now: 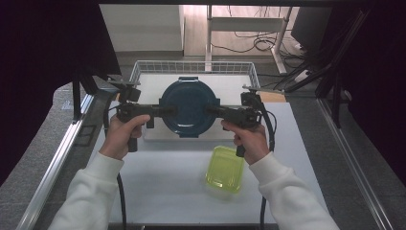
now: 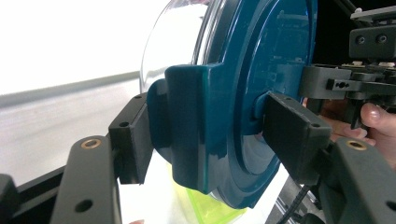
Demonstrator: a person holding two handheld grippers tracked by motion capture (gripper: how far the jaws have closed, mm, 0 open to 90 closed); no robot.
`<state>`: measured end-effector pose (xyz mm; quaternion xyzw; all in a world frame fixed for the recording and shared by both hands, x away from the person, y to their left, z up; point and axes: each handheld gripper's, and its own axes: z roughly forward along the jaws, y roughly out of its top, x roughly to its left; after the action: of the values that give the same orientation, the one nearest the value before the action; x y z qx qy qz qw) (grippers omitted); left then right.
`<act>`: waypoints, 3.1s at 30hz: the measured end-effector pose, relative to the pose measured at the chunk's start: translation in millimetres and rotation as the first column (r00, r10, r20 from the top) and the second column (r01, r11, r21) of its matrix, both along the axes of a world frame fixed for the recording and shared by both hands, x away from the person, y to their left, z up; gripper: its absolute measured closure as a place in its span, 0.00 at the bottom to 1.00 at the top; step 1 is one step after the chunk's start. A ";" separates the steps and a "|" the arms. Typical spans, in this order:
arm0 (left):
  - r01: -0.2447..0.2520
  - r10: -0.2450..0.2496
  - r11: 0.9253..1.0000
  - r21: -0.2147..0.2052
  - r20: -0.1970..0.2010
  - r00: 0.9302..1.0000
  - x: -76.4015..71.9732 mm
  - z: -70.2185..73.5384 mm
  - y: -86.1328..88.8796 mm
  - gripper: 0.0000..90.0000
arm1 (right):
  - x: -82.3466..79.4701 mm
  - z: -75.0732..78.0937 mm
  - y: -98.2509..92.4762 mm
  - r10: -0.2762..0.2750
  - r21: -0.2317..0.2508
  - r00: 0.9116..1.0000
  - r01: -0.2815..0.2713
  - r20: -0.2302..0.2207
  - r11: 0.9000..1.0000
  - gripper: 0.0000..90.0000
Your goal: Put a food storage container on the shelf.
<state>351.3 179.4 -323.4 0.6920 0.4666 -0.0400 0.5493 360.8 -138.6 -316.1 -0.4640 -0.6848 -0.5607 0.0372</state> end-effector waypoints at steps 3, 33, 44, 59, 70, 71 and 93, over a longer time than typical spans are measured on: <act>0.002 -0.002 1.000 -0.013 0.002 1.000 8.2 6.7 0.0 0.40 | 6.7 9.3 -0.4 -0.002 -0.009 1.000 0.002 0.019 1.000 0.47; -0.002 0.001 1.000 -0.018 -0.061 0.998 87.8 13.5 -2.6 0.41 | 88.2 24.3 -3.3 0.003 -0.018 0.999 -0.004 -0.046 1.000 0.48; -0.016 0.013 1.000 -0.025 -0.119 0.993 112.6 5.2 -2.4 0.41 | 117.1 10.5 -5.2 -0.007 0.008 0.992 0.008 -0.130 1.000 0.47; -0.055 0.027 0.992 -0.112 -0.235 0.972 136.9 -6.6 -0.4 0.38 | 152.0 0.4 -4.2 -0.058 0.051 0.951 0.077 -0.304 0.996 0.42; -0.054 0.004 0.982 -0.182 -0.264 0.964 143.3 -18.5 3.4 0.36 | 156.0 -7.0 -7.4 -0.054 0.072 0.946 0.081 -0.320 0.994 0.39; -0.055 0.006 0.982 -0.182 -0.259 0.966 143.2 -18.7 3.1 0.36 | 155.6 -6.5 -7.1 -0.058 0.069 0.948 0.083 -0.312 0.994 0.38; -0.113 0.113 0.994 -0.007 0.066 0.991 48.2 -9.2 20.6 0.16 | 67.8 7.1 -45.7 -0.072 -0.099 0.995 0.079 0.072 0.992 0.13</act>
<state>399.5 200.0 -332.6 0.6646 0.4865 0.0134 0.5670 428.7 -184.3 -309.0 -0.4714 -0.6953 -0.5417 -0.0313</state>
